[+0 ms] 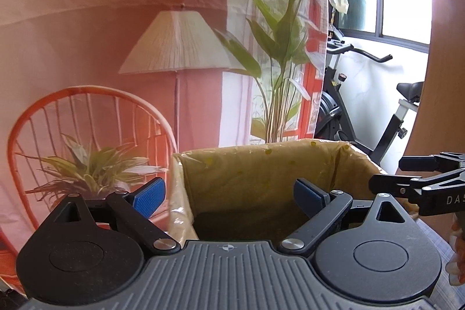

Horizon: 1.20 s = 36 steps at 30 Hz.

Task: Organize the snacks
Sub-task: 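Move both grippers back from the lined box to the snack pile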

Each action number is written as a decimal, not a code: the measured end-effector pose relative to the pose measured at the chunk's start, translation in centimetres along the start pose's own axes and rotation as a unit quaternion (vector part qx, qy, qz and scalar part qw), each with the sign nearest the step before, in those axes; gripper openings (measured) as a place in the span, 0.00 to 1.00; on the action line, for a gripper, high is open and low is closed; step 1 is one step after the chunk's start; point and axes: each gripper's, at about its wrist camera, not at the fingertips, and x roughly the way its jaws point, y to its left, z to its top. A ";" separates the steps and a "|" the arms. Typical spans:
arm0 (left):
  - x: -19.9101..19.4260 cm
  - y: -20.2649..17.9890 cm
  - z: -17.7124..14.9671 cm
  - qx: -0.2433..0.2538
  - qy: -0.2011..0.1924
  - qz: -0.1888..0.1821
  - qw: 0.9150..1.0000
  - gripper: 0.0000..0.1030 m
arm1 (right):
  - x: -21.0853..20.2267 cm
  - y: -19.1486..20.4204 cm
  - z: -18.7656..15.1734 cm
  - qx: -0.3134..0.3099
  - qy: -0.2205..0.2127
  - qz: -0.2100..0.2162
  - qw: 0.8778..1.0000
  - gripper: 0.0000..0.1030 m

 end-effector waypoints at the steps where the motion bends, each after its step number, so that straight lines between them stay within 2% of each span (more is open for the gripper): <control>1: -0.7 0.1 0.0 -0.001 -0.003 0.000 1.000 0.93 | -0.6 0.2 -0.1 0.000 -0.002 0.001 1.000 0.96; 9: -6.2 1.5 -0.6 -0.033 -0.019 -0.005 0.999 0.93 | -5.3 1.3 -1.5 0.010 -0.021 0.013 1.000 1.00; 17: -9.7 1.9 -4.2 -0.030 -0.012 -0.010 0.999 0.93 | -7.9 2.9 -4.2 0.009 -0.030 0.037 0.999 1.00; 23: -10.7 2.8 -7.3 -0.028 -0.003 -0.021 0.999 0.92 | -7.8 5.1 -6.0 -0.025 -0.004 0.059 0.998 1.00; 31: -10.4 4.0 -9.8 -0.042 0.019 -0.026 0.999 0.91 | -5.9 8.6 -8.7 -0.097 0.031 0.063 0.993 1.00; 36: -10.2 4.3 -11.3 -0.058 0.031 -0.036 0.997 0.91 | -5.8 8.7 -9.8 -0.082 0.035 0.060 0.994 1.00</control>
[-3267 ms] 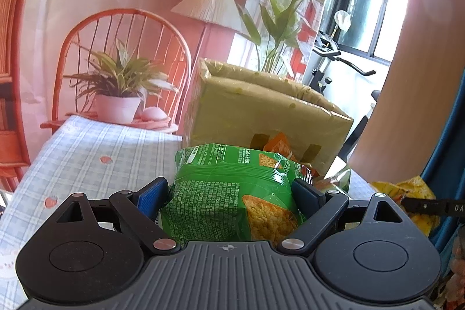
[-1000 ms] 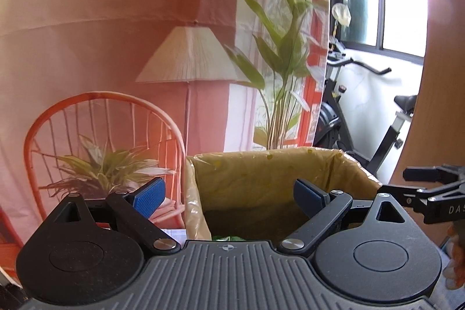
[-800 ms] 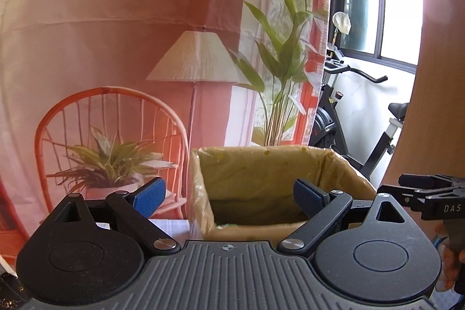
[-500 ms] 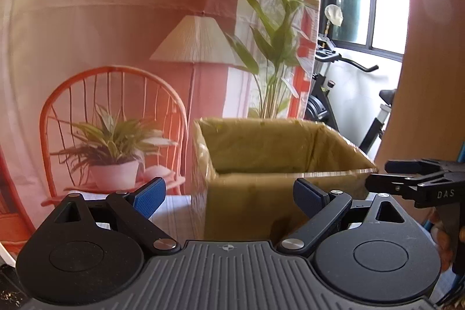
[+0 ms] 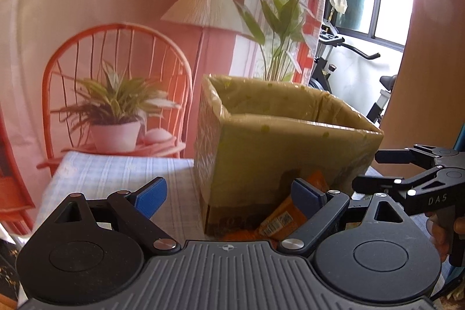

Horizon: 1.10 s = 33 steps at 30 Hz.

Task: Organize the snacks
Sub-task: 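Move both grippers back from the lined box to the snack pile, then grasp the pale green snack bag with the left gripper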

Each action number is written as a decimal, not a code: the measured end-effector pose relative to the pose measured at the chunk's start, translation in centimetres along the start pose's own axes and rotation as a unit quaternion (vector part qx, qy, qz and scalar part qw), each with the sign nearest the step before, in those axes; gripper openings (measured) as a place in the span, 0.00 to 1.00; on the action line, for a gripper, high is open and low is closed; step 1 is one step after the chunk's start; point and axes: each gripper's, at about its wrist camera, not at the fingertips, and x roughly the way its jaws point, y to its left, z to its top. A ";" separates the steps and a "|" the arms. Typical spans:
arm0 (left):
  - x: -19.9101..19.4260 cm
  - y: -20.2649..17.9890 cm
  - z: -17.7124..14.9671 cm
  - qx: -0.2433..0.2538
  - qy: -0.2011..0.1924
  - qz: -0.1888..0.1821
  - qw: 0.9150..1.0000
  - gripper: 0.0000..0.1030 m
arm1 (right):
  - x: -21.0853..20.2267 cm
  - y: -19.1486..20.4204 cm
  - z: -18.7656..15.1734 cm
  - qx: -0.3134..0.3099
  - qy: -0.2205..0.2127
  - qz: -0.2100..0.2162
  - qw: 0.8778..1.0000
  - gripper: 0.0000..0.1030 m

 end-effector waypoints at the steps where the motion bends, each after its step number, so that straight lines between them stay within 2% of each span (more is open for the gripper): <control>1: 0.1 0.0 -0.3 -0.002 0.003 -0.002 1.000 0.91 | -0.1 -0.2 -0.3 0.007 -0.001 -0.001 1.000 1.00; 10: 0.4 -1.1 -2.7 -0.009 0.028 -0.028 0.999 0.90 | -1.8 -3.1 -3.6 0.065 0.010 -0.034 0.997 1.00; 19: 2.2 -4.2 -4.3 -0.006 0.051 -0.061 0.997 0.87 | -2.7 -4.3 -7.8 0.074 0.043 -0.049 0.995 0.99; 25: 3.7 -6.5 -5.4 0.002 0.070 -0.087 0.994 0.84 | -3.5 -5.8 -10.7 0.105 0.052 -0.038 0.992 0.93; 30: 5.5 -8.1 -6.1 -0.003 0.090 -0.103 0.991 0.82 | -4.2 -7.0 -12.5 0.129 0.054 -0.035 0.990 0.81; 33: 6.6 -9.0 -6.5 -0.005 0.101 -0.114 0.988 0.80 | -4.7 -7.9 -13.3 0.148 0.050 -0.031 0.987 0.80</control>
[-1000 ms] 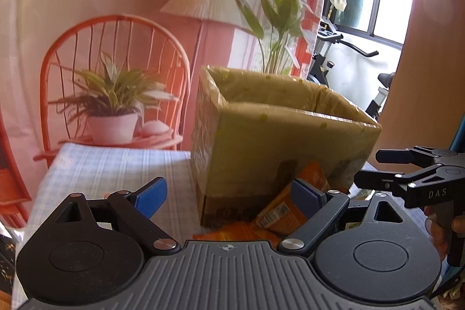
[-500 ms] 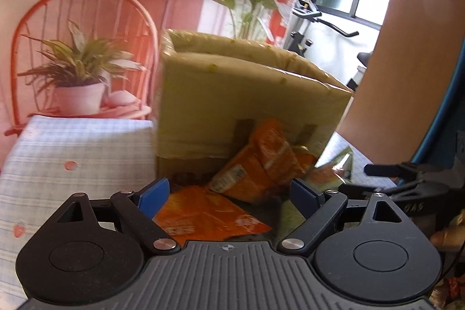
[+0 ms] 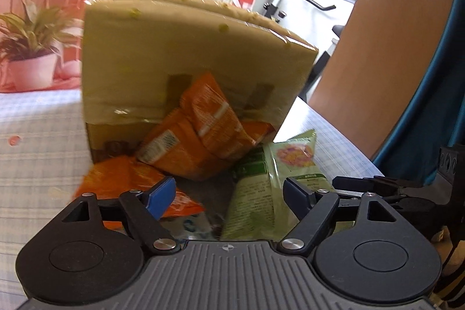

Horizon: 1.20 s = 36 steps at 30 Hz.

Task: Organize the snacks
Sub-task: 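Grasp the pale green snack bag with the left gripper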

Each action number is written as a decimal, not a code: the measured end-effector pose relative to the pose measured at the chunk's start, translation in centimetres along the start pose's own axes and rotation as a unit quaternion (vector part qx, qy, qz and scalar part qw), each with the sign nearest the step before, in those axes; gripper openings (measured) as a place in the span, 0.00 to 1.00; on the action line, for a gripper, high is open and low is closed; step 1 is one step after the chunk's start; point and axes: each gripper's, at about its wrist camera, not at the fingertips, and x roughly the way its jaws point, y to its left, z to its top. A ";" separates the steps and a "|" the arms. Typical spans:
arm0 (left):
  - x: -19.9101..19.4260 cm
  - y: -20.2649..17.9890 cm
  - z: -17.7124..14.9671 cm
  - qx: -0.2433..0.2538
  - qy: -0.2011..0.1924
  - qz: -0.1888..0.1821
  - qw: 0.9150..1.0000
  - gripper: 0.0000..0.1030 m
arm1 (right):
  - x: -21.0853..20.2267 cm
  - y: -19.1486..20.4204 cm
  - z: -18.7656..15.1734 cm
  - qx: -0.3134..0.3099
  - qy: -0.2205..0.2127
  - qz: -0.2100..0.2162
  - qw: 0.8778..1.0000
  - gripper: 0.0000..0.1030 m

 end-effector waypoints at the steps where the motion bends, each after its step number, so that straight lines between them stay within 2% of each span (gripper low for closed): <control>1: 0.5 -0.3 -0.1 0.000 0.004 -0.004 1.000 0.79 | -0.1 -0.3 -0.1 0.004 0.000 0.001 1.000 0.79; 6: 3.0 -1.3 -0.3 0.002 0.019 -0.018 1.000 0.79 | -0.5 -1.1 -0.2 0.013 -0.008 -0.002 1.000 0.70; 11: 5.8 -1.2 -0.2 -0.015 0.036 -0.048 0.998 0.78 | -0.3 -1.4 -0.1 0.016 -0.008 0.000 1.000 0.63; 14: 7.3 -1.2 -0.3 -0.021 0.044 -0.053 0.997 0.76 | -0.2 -1.1 -0.1 0.011 -0.006 0.000 1.000 0.59; 22: 9.8 -1.3 -0.7 -0.036 0.056 -0.078 0.995 0.74 | 0.7 -1.0 0.4 0.004 0.004 -0.001 1.000 0.59; 30: 10.7 -1.3 -0.7 -0.039 0.053 -0.081 0.995 0.73 | 1.7 -1.0 0.9 -0.005 0.013 0.000 1.000 0.57; 31: 10.5 -1.2 -0.8 -0.038 0.052 -0.082 0.995 0.71 | 1.7 -1.0 0.9 -0.006 0.014 0.003 1.000 0.55; 33: 10.3 -0.9 -0.8 -0.038 0.051 -0.089 0.994 0.66 | 1.7 -0.8 0.9 -0.009 0.015 0.016 1.000 0.41; 36: 10.0 -0.9 -0.8 -0.041 0.045 -0.093 0.994 0.63 | 1.6 -0.5 1.0 -0.015 0.011 0.021 1.000 0.35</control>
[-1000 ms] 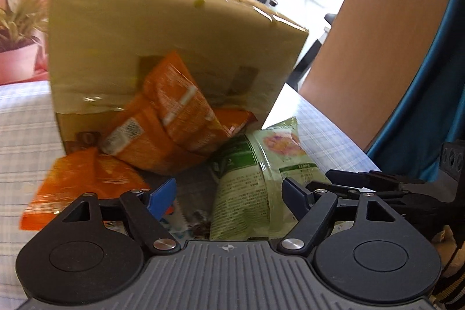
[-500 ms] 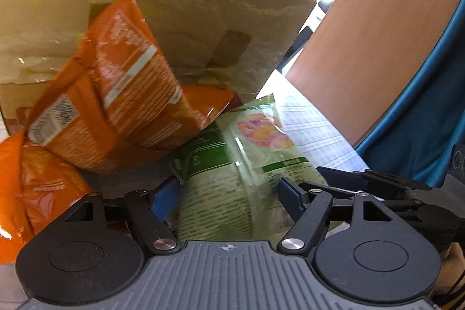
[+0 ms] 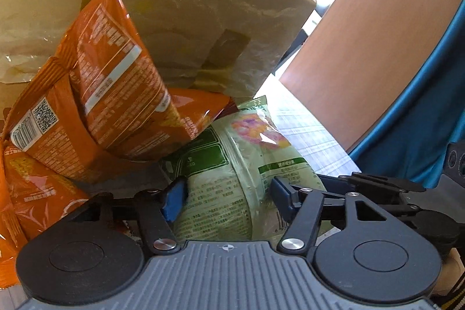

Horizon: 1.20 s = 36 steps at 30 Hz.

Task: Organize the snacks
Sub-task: 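Grasp the pale green snack bag with the left gripper, then lift the pale green bag with the left gripper toward the lined box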

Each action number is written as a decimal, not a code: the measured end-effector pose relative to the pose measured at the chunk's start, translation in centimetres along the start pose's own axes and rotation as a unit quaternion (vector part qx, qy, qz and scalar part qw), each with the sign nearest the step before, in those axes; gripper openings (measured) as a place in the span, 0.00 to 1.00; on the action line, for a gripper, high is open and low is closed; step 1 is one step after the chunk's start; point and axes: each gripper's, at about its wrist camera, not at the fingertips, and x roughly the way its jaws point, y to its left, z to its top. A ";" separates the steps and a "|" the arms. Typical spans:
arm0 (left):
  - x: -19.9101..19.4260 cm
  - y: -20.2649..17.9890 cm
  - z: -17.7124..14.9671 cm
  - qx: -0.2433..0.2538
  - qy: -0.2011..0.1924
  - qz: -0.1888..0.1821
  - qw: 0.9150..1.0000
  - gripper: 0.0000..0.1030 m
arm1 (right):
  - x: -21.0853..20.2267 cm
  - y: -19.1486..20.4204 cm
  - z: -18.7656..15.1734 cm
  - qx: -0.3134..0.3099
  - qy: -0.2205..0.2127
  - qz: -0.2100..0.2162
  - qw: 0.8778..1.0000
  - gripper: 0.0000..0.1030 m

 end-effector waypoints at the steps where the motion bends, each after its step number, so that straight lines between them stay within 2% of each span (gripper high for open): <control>1: -0.2 0.1 0.0 -0.001 -0.002 -0.001 1.000 0.62 | 0.0 0.0 0.0 0.002 -0.001 0.003 1.000 0.35; 5: -1.1 -0.1 -0.1 -0.004 -0.010 -0.003 1.000 0.60 | -0.3 0.4 0.3 -0.003 -0.006 0.007 1.000 0.31; 18: -4.4 -2.6 0.2 0.005 -0.025 -0.024 0.999 0.59 | -4.4 1.9 0.4 -0.007 -0.035 0.006 0.999 0.31; 29: -8.9 -5.7 1.7 0.031 -0.079 -0.049 0.995 0.59 | -10.0 4.6 2.6 -0.032 -0.095 -0.003 0.995 0.31; 36: -12.3 -7.5 3.1 0.054 -0.123 -0.049 0.990 0.58 | -12.4 6.8 4.6 -0.057 -0.137 0.001 0.989 0.31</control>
